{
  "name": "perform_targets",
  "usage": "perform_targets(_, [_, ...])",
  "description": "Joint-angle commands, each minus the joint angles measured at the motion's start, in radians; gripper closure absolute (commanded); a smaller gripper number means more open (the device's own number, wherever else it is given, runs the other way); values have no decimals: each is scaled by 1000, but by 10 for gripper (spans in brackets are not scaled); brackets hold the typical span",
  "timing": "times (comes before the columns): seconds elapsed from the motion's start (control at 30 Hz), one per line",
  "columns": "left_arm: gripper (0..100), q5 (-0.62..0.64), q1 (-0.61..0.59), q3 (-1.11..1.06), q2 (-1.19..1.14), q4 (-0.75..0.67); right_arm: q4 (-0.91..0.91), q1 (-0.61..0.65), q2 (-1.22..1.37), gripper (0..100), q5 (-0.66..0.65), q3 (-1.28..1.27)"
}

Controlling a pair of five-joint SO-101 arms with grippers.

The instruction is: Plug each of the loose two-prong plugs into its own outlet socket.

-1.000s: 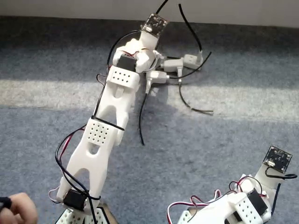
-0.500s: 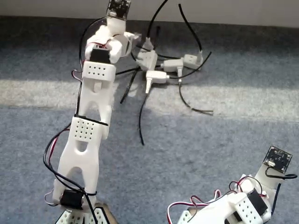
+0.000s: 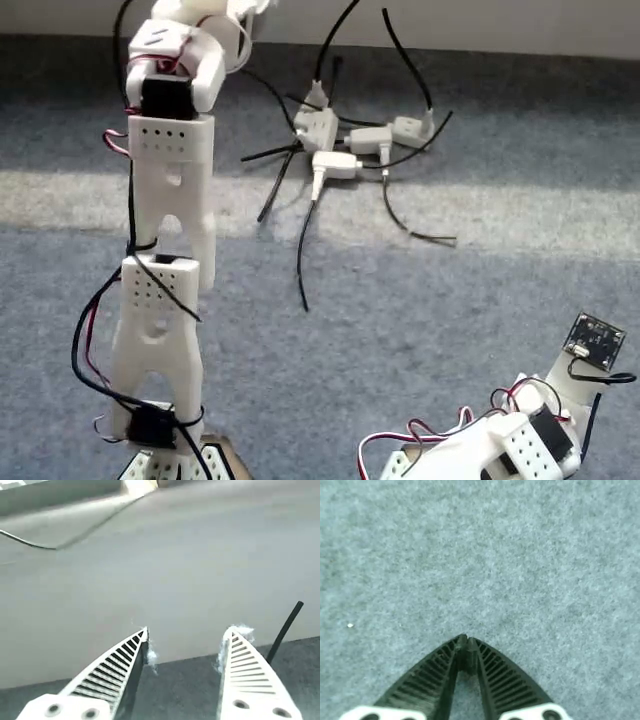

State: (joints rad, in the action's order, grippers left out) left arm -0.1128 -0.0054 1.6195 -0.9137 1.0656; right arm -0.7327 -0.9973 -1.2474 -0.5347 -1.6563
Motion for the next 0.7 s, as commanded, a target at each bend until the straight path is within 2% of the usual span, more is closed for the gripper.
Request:
perform_targets(0.0, [765,8,-24,42,220,153,16,18,2,991,5,-97])
perform_targets(0.13, [765,6,-22,42,374,433,16,99,2,991,6,-97])
perform_targets(0.3, [765,6,-61,39,524,680,16,179,2,991,12,-90])
perform_targets(0.43, [766,8,-130,38,622,709,2,242,2,991,12,-56])
perform_targets(0.53, [766,9,-173,15,711,712,-124,298,2,991,15,56])
perform_targets(0.67, [766,9,-188,-173,894,713,-344,404,2,991,167,295])
